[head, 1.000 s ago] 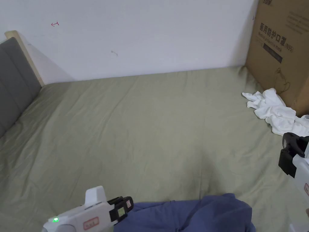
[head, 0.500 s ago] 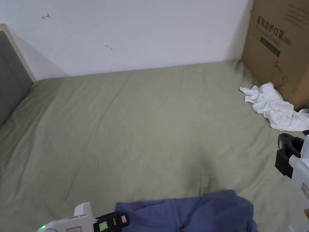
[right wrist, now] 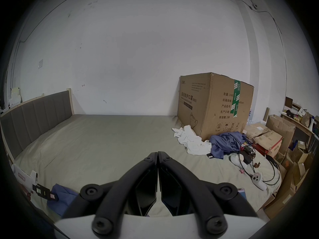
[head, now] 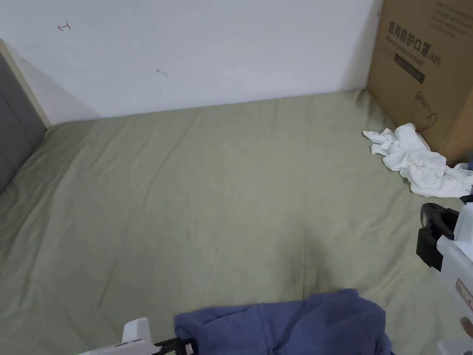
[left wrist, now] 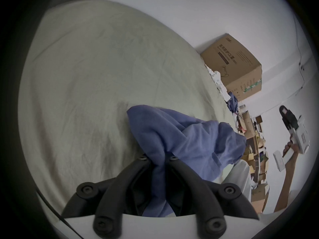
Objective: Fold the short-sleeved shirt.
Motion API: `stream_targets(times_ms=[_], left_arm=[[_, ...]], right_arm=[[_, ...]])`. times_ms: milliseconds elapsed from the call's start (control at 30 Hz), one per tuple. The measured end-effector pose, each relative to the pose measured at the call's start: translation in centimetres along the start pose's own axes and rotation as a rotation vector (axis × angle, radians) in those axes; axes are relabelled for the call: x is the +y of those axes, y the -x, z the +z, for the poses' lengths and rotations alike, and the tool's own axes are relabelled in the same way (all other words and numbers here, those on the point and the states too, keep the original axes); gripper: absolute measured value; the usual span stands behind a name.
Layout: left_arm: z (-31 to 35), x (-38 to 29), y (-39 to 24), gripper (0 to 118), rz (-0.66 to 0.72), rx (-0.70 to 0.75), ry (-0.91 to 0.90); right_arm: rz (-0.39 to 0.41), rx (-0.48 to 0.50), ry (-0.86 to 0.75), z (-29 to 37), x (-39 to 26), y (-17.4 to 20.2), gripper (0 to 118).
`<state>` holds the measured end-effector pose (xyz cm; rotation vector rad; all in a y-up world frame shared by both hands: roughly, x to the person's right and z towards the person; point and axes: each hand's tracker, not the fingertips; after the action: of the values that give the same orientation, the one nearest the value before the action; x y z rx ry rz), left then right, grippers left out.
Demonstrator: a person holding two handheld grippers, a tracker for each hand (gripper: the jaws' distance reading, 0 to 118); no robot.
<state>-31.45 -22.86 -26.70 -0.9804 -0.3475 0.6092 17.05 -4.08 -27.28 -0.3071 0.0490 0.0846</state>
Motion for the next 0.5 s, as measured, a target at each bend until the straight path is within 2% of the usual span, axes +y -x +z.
stream_targets(times_ms=[233, 500], left_arm=[[6.5, 2.1, 1.1, 8, 0.0, 0.038, -0.07], [12.3, 3.3, 1.2, 8, -0.039, 0.235, -0.09]], right_arm=[[-0.011, 0.028, -0.028, -0.6, 0.9, 0.6, 1], [-0.02, 0.075, -0.048, -0.9, 1.0, 1.2, 1]])
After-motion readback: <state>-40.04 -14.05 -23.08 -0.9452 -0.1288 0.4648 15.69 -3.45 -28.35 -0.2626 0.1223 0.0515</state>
